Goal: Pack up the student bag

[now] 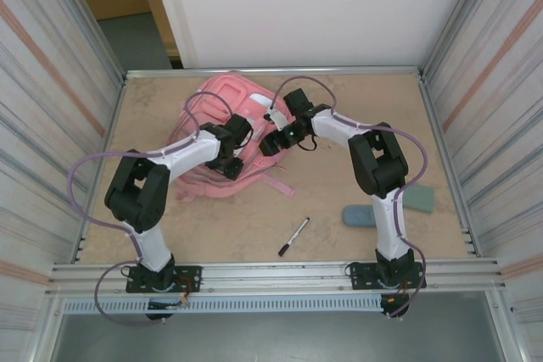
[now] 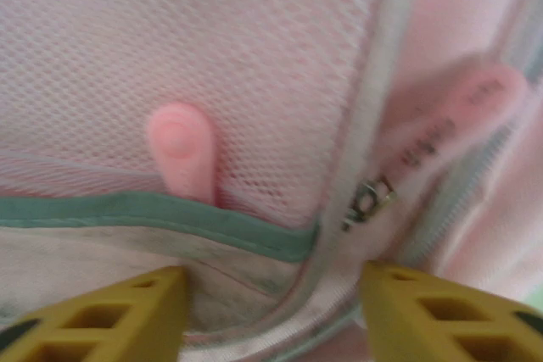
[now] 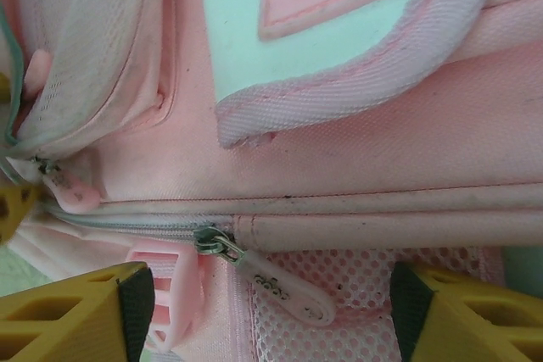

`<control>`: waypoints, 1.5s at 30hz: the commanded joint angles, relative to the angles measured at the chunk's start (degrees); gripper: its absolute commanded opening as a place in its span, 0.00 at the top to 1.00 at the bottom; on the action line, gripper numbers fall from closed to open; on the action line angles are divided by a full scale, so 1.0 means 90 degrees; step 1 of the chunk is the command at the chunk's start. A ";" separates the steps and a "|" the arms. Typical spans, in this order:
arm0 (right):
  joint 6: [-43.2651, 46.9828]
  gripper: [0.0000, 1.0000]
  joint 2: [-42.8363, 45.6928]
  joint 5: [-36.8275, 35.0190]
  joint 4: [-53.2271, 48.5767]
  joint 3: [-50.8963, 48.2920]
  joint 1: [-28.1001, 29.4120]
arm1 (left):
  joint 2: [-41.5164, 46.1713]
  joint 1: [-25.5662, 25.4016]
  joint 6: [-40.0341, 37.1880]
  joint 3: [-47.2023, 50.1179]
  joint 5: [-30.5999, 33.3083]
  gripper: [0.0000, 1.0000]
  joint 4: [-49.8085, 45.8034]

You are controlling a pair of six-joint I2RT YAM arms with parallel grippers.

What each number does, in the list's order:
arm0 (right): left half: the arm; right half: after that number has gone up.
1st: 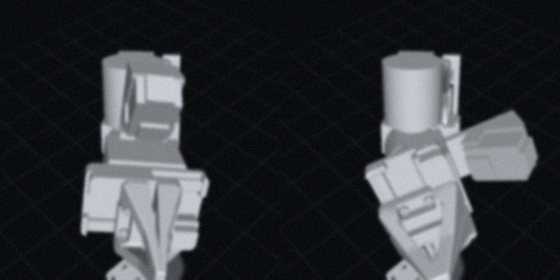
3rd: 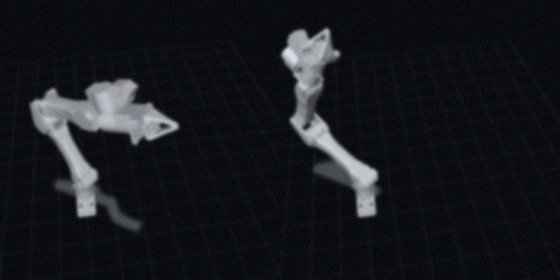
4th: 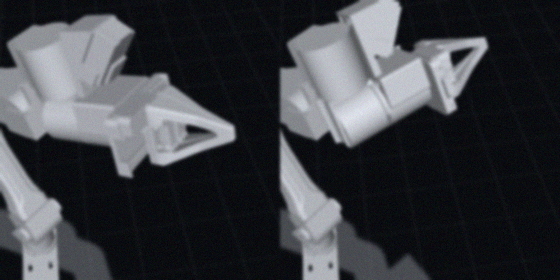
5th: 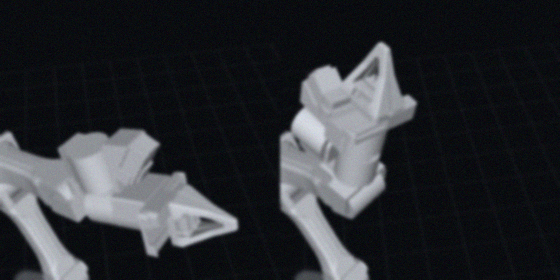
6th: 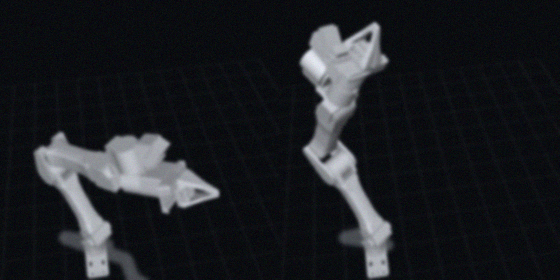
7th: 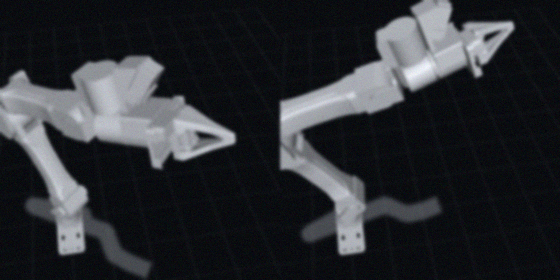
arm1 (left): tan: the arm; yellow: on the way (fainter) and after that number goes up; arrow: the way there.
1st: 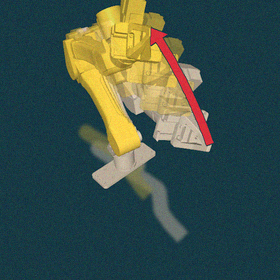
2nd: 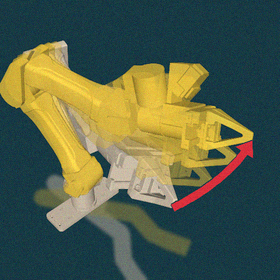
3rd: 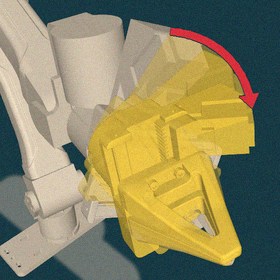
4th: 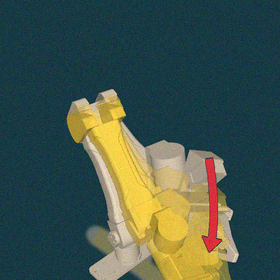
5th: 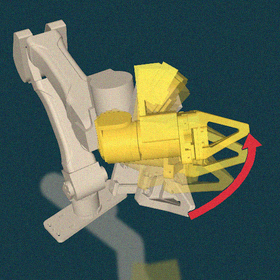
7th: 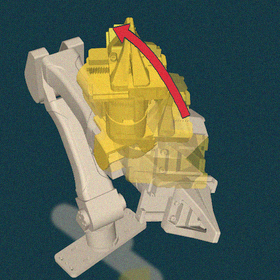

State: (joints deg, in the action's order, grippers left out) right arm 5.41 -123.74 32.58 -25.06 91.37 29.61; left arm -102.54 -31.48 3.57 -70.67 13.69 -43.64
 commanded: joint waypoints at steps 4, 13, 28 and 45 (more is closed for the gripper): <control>0.0430 0.29 -0.0159 0.0702 -0.0424 0.0013 0.0044 | -0.0014 0.0070 0.0038 -0.0223 0.0510 0.96 -0.0111; 0.0489 0.45 -0.0181 0.1077 -0.0436 0.0140 0.0041 | 0.0579 0.0064 -0.0299 -0.0272 0.0459 1.00 -0.0237; 0.0381 0.97 0.0492 0.1043 -0.0030 -0.0445 0.0087 | 0.1105 0.0075 -0.0063 -0.0689 -0.0072 1.00 -0.0383; 0.0310 1.00 0.1219 0.0541 -0.1618 -0.0041 0.0143 | 0.1269 0.0286 0.0409 -0.0775 -0.1189 1.00 -0.0113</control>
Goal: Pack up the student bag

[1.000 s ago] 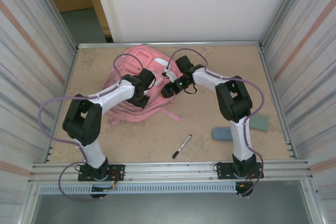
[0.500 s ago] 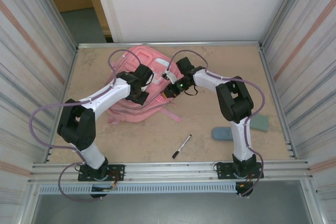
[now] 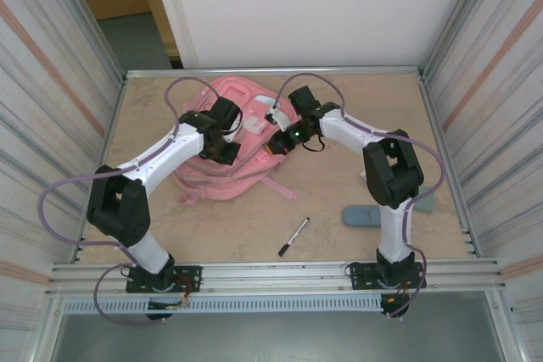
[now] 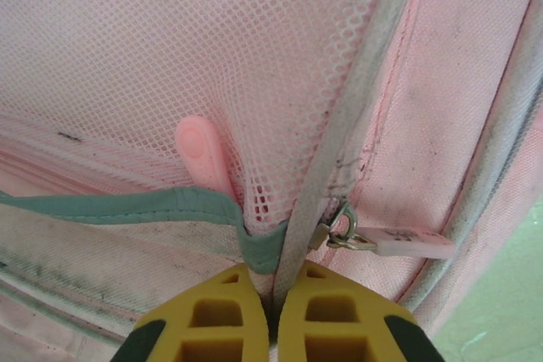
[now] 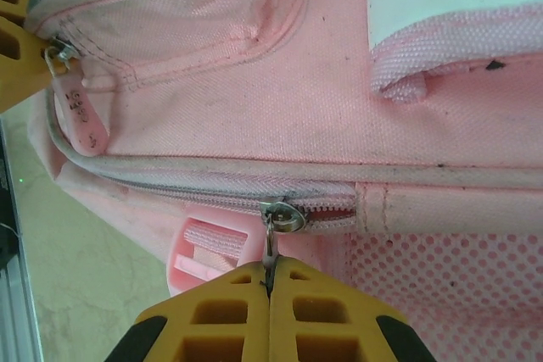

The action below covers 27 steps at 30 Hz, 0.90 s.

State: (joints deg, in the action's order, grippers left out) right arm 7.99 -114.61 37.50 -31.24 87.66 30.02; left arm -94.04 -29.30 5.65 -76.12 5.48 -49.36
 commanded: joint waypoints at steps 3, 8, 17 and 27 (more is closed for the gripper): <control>0.0239 1.00 0.0080 -0.0427 -0.1487 0.0628 0.0161 | 0.0285 0.0058 0.0214 -0.0103 -0.0452 1.00 0.0560; 0.0837 1.00 -0.0187 -0.2613 -0.2256 0.0941 0.0516 | 0.0313 0.0058 0.0136 0.0017 -0.0518 1.00 0.0682; 0.0735 1.00 -0.0146 -0.1063 -0.2350 0.1024 0.0322 | 0.0217 0.0067 0.0211 0.0114 -0.0972 1.00 0.0924; -0.0235 1.00 -0.0328 0.1077 -0.2429 0.1033 0.0363 | 0.0270 0.0087 0.0615 0.0129 -0.1634 1.00 0.1174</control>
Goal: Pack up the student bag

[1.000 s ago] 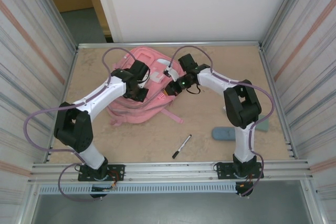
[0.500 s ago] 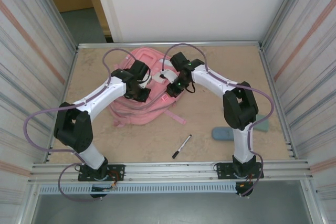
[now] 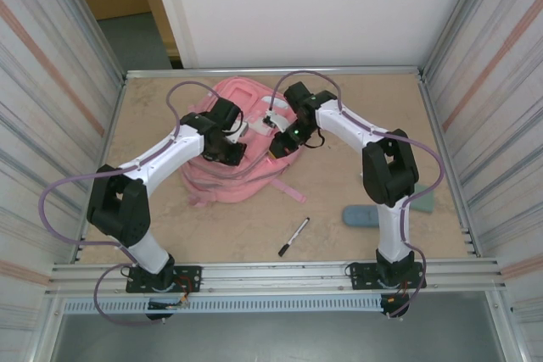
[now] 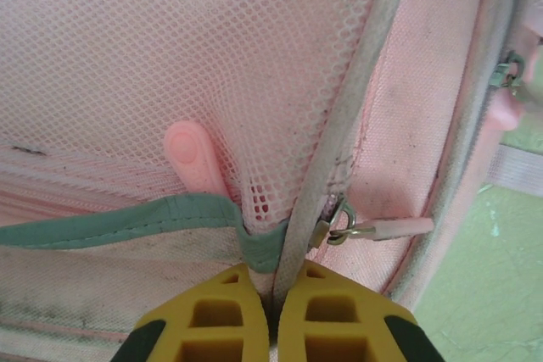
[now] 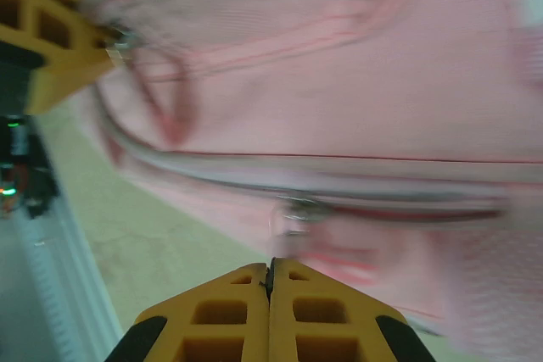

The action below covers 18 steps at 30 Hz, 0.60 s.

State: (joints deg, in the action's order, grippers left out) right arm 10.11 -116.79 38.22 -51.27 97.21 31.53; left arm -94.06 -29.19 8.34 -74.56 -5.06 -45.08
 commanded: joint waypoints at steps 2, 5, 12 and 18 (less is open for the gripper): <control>-0.0734 1.00 -0.0011 0.1205 0.0096 -0.0216 0.0320 | 0.0314 0.0090 0.0463 0.0049 -0.0624 1.00 0.0885; -0.1330 1.00 0.0210 0.1357 0.0888 -0.0708 0.0530 | 0.0353 0.0180 0.0764 0.0166 -0.0831 1.00 0.1112; -0.2007 0.70 0.1313 -0.0006 0.2376 -0.2012 -0.0070 | 0.0530 0.0358 0.0704 0.0367 -0.1067 1.00 0.1147; -0.1672 0.48 0.1676 -0.0105 0.2740 -0.2258 -0.0934 | 0.0744 0.0431 0.0579 0.0501 -0.1386 1.00 0.1116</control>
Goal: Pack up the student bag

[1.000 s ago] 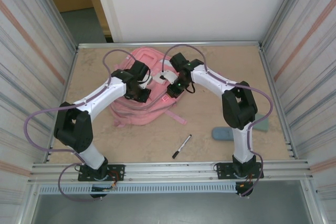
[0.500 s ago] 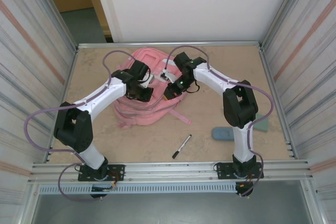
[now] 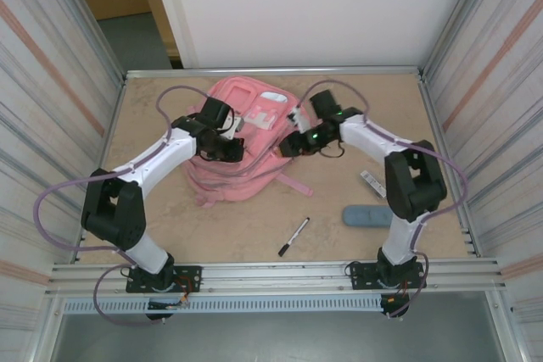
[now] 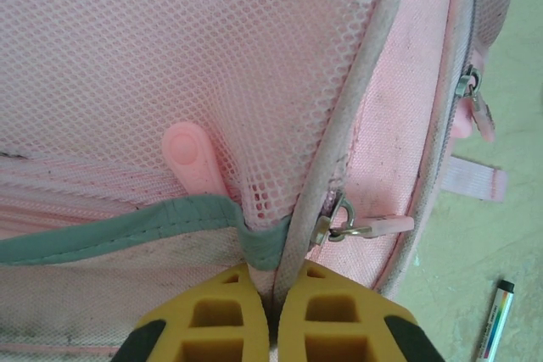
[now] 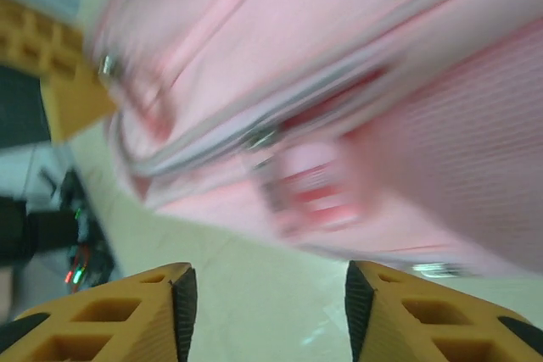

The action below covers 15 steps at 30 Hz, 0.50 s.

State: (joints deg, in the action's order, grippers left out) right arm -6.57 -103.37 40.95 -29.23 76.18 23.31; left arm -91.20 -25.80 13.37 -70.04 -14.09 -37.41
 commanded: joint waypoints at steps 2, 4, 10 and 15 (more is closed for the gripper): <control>0.0368 0.48 0.0061 -0.0663 0.0309 0.0108 -0.0025 | 0.0441 0.0057 0.0081 -0.0001 -0.0446 1.00 0.0268; 0.0473 0.47 -0.0038 -0.0501 0.0345 0.0153 0.0073 | 0.0455 0.0059 0.0124 -0.0001 -0.0555 1.00 0.0267; 0.1020 0.49 0.0040 -0.0956 0.0377 0.0146 0.0749 | 0.0454 0.0054 0.0175 -0.0040 -0.0666 1.00 0.0268; 0.1121 0.52 -0.0200 -0.1438 0.0215 0.0339 0.0924 | 0.0444 0.0057 0.0196 -0.0049 -0.0703 1.00 0.0279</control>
State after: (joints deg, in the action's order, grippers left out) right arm 0.95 -103.59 32.23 -26.24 77.19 31.99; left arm -90.50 -25.54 13.87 -69.60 -16.80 -37.36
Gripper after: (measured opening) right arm 0.481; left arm 0.057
